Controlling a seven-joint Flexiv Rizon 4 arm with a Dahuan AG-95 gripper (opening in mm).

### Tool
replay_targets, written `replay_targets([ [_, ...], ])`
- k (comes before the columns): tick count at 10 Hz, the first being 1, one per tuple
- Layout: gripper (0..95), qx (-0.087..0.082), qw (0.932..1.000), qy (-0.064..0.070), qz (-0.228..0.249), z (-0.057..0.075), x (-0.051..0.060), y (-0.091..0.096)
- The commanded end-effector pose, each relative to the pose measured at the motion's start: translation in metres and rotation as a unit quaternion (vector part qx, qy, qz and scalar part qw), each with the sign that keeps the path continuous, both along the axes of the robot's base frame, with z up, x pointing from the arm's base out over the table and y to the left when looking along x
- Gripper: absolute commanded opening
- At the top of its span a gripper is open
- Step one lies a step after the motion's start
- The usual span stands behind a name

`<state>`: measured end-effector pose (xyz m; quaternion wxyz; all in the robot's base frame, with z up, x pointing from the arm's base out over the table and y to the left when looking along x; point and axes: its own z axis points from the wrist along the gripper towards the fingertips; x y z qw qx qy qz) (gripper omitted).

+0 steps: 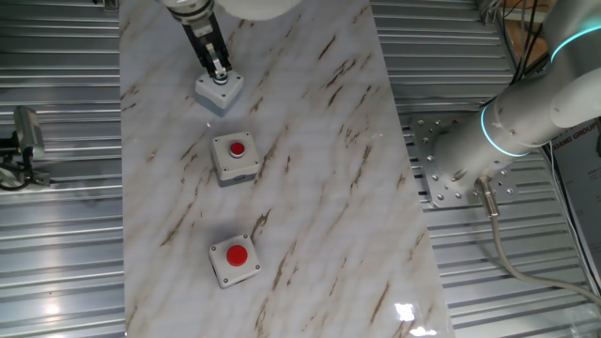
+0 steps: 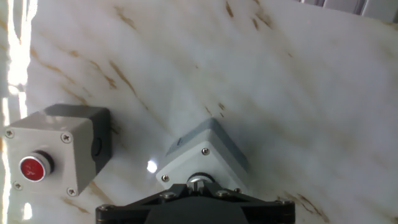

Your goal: Press three buttons from left to right in sequence

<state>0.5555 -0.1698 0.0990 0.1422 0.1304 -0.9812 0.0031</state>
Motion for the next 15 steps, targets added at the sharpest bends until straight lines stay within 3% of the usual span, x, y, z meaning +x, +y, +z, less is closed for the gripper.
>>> replay_targets([
  [1, 0.0, 0.002, 0.9999, -0.012, 0.004, -0.0003, 0.0009, -0.0003],
  [3, 0.0, -0.004, 0.9996, -0.022, 0.017, -0.0003, 0.0009, -0.0003],
  [9, 0.0, -0.008, 0.9986, -0.034, 0.039, -0.0017, 0.0013, -0.0004],
  [12, 0.0, -0.004, 0.9973, -0.056, 0.047, -0.0019, 0.0014, -0.0004],
  [15, 0.0, 0.005, 0.9961, -0.069, 0.054, -0.0019, 0.0013, -0.0004],
])
